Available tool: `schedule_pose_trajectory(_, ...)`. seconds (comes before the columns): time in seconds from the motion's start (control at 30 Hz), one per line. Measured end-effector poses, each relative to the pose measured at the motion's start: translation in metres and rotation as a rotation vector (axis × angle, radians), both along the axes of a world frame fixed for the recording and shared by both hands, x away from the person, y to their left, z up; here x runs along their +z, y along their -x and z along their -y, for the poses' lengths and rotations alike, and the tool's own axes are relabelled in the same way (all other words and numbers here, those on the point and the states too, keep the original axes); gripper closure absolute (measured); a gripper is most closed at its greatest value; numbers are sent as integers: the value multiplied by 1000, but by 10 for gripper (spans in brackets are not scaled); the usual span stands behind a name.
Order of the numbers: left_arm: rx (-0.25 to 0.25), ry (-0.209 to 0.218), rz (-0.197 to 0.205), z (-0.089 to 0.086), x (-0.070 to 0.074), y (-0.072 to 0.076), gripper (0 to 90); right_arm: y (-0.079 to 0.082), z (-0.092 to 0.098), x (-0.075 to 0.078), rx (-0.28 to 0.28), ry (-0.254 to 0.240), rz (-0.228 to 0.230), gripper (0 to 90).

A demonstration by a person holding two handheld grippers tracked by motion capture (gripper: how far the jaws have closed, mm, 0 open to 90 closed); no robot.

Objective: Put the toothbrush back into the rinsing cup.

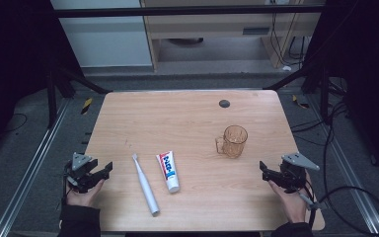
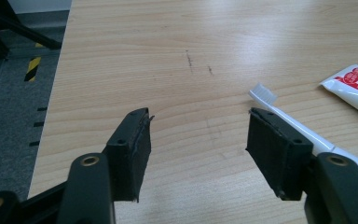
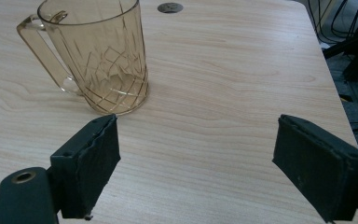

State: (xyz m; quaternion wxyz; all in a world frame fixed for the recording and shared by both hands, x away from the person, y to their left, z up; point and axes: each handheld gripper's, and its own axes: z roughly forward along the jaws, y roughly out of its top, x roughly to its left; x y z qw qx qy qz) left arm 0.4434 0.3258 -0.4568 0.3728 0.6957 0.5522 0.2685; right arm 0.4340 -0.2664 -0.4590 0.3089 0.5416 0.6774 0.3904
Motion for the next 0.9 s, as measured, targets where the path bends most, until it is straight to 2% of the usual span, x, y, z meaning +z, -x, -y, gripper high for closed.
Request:
schedule_pose_trajectory(0.2, -6, -4, 10, 7, 2, 5, 442, 1, -2, -3, 10, 10, -20, 159)
schedule_pose_trajectory(0.5, -38, 3, -14, 20, 5, 9, 485, 0, -5, -7, 17, 20, -47, 183)
schedule_pose_trajectory(0.63, -69, -6, -20, 33, 4, 10, 502, -1, -5, -8, 23, 24, -59, 189)
schedule_pose_trajectory(0.9, -112, -8, -41, 50, 4, 15, 618, -1, -6, -9, 31, 32, -70, 203)
